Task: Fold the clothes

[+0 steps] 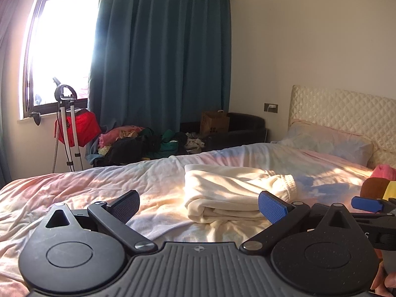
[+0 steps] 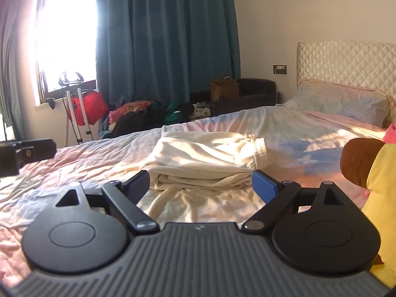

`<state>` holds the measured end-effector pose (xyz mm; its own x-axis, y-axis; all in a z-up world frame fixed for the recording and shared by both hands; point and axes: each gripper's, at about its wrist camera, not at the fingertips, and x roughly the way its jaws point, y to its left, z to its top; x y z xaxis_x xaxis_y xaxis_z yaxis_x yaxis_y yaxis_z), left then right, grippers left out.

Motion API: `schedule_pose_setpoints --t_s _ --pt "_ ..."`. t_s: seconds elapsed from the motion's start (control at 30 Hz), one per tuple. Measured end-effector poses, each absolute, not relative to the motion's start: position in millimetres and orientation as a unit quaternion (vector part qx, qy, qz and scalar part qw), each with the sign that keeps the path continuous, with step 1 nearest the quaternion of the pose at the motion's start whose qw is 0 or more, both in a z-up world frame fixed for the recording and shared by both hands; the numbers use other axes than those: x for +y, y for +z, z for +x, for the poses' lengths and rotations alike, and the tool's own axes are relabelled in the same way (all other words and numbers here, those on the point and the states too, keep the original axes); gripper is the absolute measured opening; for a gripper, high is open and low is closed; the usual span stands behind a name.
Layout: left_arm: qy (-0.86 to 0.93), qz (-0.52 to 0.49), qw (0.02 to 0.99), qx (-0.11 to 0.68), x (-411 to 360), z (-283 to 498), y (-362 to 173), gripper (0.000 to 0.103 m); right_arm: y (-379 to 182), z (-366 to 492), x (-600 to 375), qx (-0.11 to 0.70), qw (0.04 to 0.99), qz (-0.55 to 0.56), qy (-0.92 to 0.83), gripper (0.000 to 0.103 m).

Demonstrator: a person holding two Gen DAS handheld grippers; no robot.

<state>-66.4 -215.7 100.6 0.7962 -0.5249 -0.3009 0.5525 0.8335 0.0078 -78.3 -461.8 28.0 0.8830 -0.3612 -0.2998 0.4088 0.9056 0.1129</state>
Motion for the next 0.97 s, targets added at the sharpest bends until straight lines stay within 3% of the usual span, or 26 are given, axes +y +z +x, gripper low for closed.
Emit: schedule_pose_setpoints --t_s 0.97 --pt "-0.281 0.067 0.946 0.145 -227 -74 76 0.103 26 -80 -458 0.137 0.964 0.073 -0.216 0.091"
